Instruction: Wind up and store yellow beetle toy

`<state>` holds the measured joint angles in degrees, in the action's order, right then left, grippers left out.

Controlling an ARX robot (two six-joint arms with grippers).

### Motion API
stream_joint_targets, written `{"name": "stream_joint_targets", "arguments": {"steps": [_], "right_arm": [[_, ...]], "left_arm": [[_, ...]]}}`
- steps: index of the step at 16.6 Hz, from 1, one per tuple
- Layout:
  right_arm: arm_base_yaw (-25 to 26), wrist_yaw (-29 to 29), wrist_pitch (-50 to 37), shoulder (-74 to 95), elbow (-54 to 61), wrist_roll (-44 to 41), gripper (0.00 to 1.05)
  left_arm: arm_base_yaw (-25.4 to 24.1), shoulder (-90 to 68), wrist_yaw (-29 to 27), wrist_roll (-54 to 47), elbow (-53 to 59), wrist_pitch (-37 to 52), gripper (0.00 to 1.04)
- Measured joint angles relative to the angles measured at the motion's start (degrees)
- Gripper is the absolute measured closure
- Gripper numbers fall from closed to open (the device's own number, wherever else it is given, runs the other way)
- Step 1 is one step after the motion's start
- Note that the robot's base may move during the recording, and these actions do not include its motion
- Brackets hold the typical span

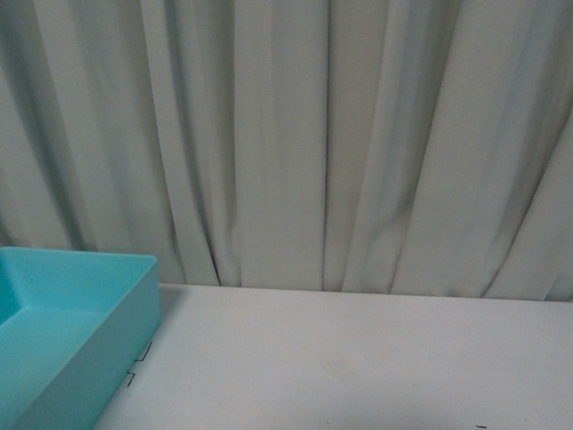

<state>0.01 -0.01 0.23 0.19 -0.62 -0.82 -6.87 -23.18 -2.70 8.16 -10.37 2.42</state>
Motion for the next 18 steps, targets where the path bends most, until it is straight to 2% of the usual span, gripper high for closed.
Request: {"name": "stream_joint_targets", "arguments": {"steps": [2, 5, 6, 8, 10, 14, 18], "right_arm": [[0.0, 0.0, 0.0, 0.0, 0.0, 0.0, 0.07], [0.0, 0.0, 0.1, 0.0, 0.0, 0.0, 0.07], [0.0, 0.0, 0.0, 0.0, 0.0, 0.0, 0.07], [0.0, 0.0, 0.0, 0.0, 0.0, 0.0, 0.07], [0.0, 0.0, 0.0, 0.0, 0.0, 0.0, 0.07], [0.0, 0.0, 0.0, 0.0, 0.0, 0.0, 0.07], [0.0, 0.0, 0.0, 0.0, 0.0, 0.0, 0.07]], "left_arm": [[-4.3, -12.9, 11.2, -5.4, -4.4, 8.4, 0.07], [-2.3, -32.2, 26.4, -15.2, -14.1, 7.8, 0.07], [-1.4, -38.1, 28.8, -19.0, -17.8, 5.4, 0.07], [2.7, -49.3, 30.2, -26.9, -25.3, -0.1, 0.07], [9.0, -57.2, 33.4, -33.6, -31.4, -5.6, 0.07], [20.7, -67.6, 39.8, -39.9, -39.7, -13.1, 0.07], [28.9, -78.5, 40.1, -43.1, -45.0, -11.8, 0.07]]}}
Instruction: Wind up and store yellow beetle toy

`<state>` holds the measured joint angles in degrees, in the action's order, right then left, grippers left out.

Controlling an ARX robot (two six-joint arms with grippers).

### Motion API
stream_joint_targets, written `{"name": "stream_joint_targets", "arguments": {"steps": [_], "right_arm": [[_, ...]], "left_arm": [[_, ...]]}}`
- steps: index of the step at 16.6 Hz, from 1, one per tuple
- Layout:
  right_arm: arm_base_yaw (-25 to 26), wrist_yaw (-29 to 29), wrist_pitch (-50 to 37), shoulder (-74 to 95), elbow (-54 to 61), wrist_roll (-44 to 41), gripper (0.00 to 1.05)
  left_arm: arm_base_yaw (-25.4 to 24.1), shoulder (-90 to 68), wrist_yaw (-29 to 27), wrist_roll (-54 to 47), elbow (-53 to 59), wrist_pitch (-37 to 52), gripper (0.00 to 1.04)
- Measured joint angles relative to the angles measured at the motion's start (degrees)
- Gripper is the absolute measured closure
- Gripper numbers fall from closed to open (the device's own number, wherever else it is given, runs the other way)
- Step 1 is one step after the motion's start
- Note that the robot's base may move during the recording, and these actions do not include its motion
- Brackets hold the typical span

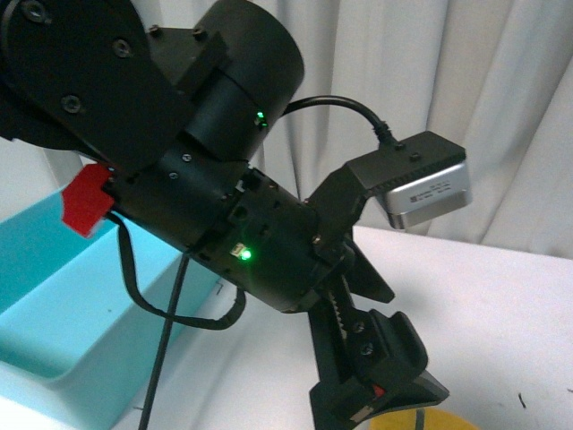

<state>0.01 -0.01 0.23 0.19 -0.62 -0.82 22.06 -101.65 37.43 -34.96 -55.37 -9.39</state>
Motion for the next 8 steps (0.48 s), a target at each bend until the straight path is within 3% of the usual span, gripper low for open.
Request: {"name": "stream_joint_targets", "arguments": {"steps": [4, 8], "right_arm": [[0.0, 0.0, 0.0, 0.0, 0.0, 0.0, 0.07], [0.0, 0.0, 0.0, 0.0, 0.0, 0.0, 0.07]], "left_arm": [[4.9, -7.5, 1.4, -3.0, -2.3, 2.3, 0.07], [5.7, -13.7, -2.0, -6.2, -4.2, 7.6, 0.07]]}}
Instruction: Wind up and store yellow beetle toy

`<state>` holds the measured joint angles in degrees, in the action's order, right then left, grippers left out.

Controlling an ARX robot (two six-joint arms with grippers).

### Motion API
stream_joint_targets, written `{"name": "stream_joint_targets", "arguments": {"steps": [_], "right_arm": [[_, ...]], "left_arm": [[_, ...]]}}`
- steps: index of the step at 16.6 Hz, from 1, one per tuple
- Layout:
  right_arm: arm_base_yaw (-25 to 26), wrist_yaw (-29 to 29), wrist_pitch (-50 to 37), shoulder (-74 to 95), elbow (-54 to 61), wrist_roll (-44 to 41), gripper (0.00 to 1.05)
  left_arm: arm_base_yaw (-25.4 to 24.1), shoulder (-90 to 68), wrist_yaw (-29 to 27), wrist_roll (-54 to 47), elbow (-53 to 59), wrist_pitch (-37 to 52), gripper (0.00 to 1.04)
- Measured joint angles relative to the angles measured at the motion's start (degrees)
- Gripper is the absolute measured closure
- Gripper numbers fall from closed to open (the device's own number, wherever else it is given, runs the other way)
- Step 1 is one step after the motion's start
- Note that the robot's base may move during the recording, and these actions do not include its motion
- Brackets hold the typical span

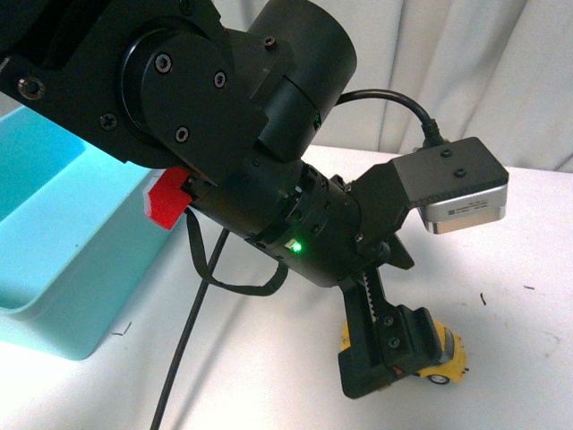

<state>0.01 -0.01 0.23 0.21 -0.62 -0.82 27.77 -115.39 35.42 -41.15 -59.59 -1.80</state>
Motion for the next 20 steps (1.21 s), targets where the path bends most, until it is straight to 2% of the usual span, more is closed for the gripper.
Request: {"name": "stream_joint_targets", "arguments": {"steps": [2, 5, 10, 11, 14, 15, 18, 20], "right_arm": [[0.0, 0.0, 0.0, 0.0, 0.0, 0.0, 0.07], [0.0, 0.0, 0.0, 0.0, 0.0, 0.0, 0.07], [0.0, 0.0, 0.0, 0.0, 0.0, 0.0, 0.07], [0.0, 0.0, 0.0, 0.0, 0.0, 0.0, 0.07], [0.0, 0.0, 0.0, 0.0, 0.0, 0.0, 0.07], [0.0, 0.0, 0.0, 0.0, 0.0, 0.0, 0.07], [0.0, 0.0, 0.0, 0.0, 0.0, 0.0, 0.07], [0.0, 0.0, 0.0, 0.0, 0.0, 0.0, 0.07]], "left_arm": [[0.0, -3.3, -1.0, -1.4, -1.2, 2.3, 0.07], [-0.3, -5.9, -0.9, -4.5, -1.5, -0.8, 0.07], [-0.3, -7.1, -0.9, -5.5, -1.6, 3.1, 0.07], [0.6, -7.6, -0.9, -5.8, -1.2, 2.7, 0.1], [0.9, -7.7, -1.2, -5.8, -1.0, 3.2, 0.32], [0.9, -7.7, -1.2, -5.8, -1.0, 3.3, 0.35], [1.2, -7.7, -0.9, -4.9, -1.0, 5.4, 0.62], [1.3, -7.6, -0.3, -3.3, -1.0, 6.3, 0.69]]}}
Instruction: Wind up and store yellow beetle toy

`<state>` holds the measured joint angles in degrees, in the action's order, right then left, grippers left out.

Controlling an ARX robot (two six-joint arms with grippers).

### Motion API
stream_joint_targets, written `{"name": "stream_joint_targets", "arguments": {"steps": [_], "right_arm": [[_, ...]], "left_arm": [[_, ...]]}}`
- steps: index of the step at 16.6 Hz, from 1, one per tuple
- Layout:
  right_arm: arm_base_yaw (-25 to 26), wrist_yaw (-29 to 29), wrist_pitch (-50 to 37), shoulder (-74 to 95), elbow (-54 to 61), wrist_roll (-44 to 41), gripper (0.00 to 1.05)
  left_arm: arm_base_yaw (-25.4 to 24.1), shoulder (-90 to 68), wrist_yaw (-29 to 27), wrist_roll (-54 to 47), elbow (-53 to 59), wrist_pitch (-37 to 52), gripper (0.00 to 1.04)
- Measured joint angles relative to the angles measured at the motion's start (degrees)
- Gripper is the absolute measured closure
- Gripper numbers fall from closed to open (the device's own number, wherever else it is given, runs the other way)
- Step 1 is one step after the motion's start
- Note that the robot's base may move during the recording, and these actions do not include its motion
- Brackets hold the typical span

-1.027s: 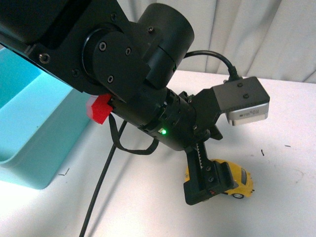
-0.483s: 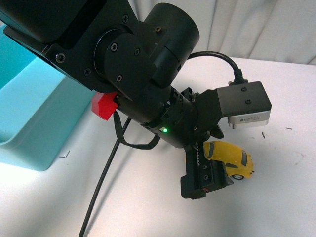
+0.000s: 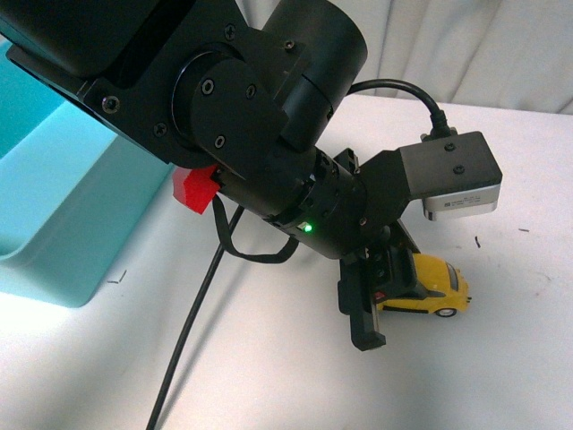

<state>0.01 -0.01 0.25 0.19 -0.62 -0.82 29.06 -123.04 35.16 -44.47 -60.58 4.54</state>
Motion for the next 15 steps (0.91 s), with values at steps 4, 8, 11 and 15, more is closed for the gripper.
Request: {"name": "stream_joint_targets", "arguments": {"steps": [4, 8, 11, 15], "right_arm": [[0.0, 0.0, 0.0, 0.0, 0.0, 0.0, 0.07], [0.0, 0.0, 0.0, 0.0, 0.0, 0.0, 0.07], [0.0, 0.0, 0.0, 0.0, 0.0, 0.0, 0.07], [0.0, 0.0, 0.0, 0.0, 0.0, 0.0, 0.07]], "left_arm": [[-0.9, 3.2, 1.3, 5.6, 2.0, 2.3, 0.72], [-5.3, 16.1, 1.1, 12.8, 2.5, 0.3, 0.72], [-11.5, 26.7, -2.8, 16.3, 2.4, -5.9, 0.72], [-24.1, 31.6, -14.5, 20.0, 0.5, -10.7, 0.72]]}}
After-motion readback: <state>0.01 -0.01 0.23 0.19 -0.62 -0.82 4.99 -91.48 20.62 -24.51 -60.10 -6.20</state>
